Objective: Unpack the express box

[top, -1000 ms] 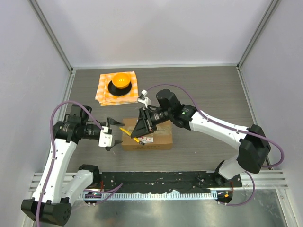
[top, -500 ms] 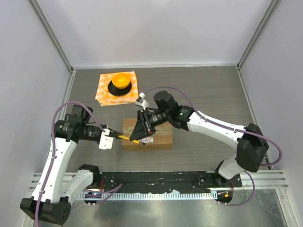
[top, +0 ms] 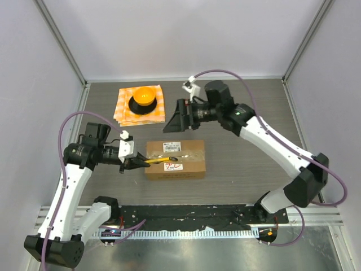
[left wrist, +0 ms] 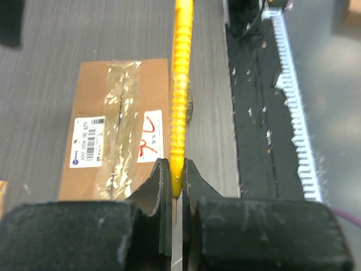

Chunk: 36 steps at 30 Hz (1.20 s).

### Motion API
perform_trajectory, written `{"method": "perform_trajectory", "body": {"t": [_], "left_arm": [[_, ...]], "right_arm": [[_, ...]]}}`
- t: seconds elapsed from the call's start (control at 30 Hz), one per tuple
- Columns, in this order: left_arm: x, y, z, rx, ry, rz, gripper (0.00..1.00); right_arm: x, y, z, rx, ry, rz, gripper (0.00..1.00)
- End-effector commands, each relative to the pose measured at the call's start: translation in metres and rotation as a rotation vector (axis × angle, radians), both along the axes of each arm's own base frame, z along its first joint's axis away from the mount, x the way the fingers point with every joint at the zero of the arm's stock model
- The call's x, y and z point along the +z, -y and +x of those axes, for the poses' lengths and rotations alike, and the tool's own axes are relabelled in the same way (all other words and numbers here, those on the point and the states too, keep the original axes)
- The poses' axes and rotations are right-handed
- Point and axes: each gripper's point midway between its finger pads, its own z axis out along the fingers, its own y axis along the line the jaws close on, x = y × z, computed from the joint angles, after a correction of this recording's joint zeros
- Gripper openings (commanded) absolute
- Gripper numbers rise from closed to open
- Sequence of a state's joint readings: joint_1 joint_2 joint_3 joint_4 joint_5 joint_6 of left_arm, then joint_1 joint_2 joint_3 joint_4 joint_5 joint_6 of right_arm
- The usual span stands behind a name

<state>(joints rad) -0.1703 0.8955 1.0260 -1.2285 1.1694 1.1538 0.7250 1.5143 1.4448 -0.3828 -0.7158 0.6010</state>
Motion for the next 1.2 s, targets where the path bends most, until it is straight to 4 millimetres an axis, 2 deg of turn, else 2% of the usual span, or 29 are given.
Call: {"method": "perform_trajectory", "body": {"t": [0.0,0.03,0.07,0.1,0.13,0.17,0.2,0.23,0.3,0.37,0.47,0.5,0.6,0.87,1.07,1.17], "left_arm": [[0.035,0.018,0.003,0.094,-0.303,-0.185,0.0],[0.033,0.019,0.005,0.113,-0.344,-0.206,0.0],[0.046,0.023,0.012,0.147,-0.409,-0.252,0.0],[0.052,0.024,0.015,0.159,-0.426,-0.277,0.0],[0.046,0.026,0.018,0.2,-0.51,-0.299,0.0],[0.065,0.028,0.028,0.203,-0.415,-0.361,0.0],[0.071,0.029,0.026,0.239,-0.549,-0.398,0.0],[0.072,0.03,0.032,0.263,-0.553,-0.425,0.0],[0.081,0.031,0.034,0.269,-0.571,-0.455,0.0],[0.085,0.032,0.042,0.297,-0.6,-0.466,0.0],[0.088,0.034,0.041,0.288,-0.626,-0.465,0.0],[0.088,0.034,0.04,0.286,-0.627,-0.465,0.0],[0.087,0.035,0.034,0.274,-0.628,-0.464,0.0],[0.076,0.038,0.029,0.255,-0.633,-0.431,0.0],[0.068,0.039,0.025,0.252,-0.632,-0.417,0.0],[0.067,0.039,0.025,0.253,-0.629,-0.416,0.0]], "right_arm": [[0.018,0.049,0.022,-0.169,0.337,-0.094,0.97],[0.002,0.055,0.022,-0.174,0.363,-0.123,0.97],[0.019,0.062,0.02,-0.204,0.435,-0.08,0.97],[0.02,0.065,0.017,-0.204,0.467,-0.058,0.97],[0.0,0.068,0.01,-0.191,0.462,-0.06,0.98],[0.027,0.07,0.001,-0.19,0.536,0.043,0.99],[0.029,0.07,-0.006,-0.172,0.546,0.075,1.0],[0.024,0.071,-0.013,-0.155,0.543,0.09,1.0],[0.036,0.072,-0.024,-0.121,0.575,0.151,1.0],[0.04,0.069,-0.029,-0.097,0.584,0.179,1.0],[0.046,0.062,-0.027,-0.072,0.586,0.204,1.0],[0.042,0.058,-0.025,-0.063,0.572,0.2,1.0],[0.058,0.048,-0.021,-0.062,0.59,0.269,1.0],[0.071,0.001,-0.027,0.035,0.595,0.329,0.92],[0.077,-0.013,-0.033,0.059,0.608,0.324,0.8],[0.076,-0.016,-0.034,0.063,0.602,0.323,0.65]]}}
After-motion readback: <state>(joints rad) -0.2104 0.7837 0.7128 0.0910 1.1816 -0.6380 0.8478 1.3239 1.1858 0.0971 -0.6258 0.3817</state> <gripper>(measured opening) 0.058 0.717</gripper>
